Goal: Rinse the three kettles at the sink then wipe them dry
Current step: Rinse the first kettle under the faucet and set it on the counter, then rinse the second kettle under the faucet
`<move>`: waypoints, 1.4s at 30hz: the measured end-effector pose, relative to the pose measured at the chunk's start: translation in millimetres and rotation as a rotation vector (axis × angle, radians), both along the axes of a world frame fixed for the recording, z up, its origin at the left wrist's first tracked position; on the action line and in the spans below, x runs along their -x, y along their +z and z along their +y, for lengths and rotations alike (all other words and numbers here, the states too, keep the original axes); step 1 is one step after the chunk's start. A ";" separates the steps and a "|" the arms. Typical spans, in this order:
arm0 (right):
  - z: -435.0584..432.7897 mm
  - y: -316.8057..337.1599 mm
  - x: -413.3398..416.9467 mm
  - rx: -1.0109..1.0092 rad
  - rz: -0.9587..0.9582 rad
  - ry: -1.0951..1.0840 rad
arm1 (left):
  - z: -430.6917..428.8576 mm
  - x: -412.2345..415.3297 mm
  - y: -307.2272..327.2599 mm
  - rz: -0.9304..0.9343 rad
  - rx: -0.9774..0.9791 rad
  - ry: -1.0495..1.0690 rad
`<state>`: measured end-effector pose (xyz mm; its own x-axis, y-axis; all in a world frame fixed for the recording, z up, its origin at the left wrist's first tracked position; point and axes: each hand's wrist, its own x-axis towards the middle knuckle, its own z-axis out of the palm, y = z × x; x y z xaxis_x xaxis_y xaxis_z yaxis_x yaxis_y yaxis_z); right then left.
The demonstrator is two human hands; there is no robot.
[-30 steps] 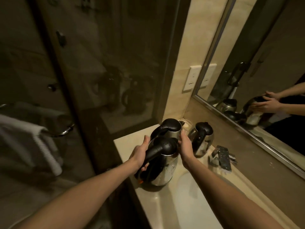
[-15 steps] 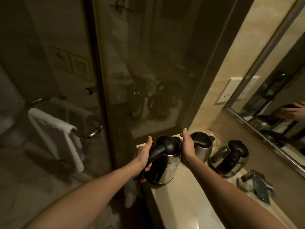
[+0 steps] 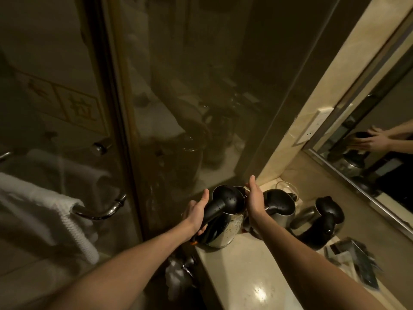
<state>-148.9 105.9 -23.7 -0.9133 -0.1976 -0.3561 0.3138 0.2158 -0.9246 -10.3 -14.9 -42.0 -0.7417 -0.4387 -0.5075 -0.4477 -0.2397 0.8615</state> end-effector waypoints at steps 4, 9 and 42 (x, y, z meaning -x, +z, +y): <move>-3.4 -8.8 8.2 0.028 -0.057 -0.038 | -9.3 11.6 -12.0 -0.034 -0.021 -0.023; -5.5 -12.7 5.7 0.043 -0.103 -0.054 | -16.1 15.2 -20.9 -0.050 -0.046 -0.044; 129.6 18.4 -10.8 -0.801 0.325 0.179 | 47.8 80.0 51.6 0.232 0.694 -0.086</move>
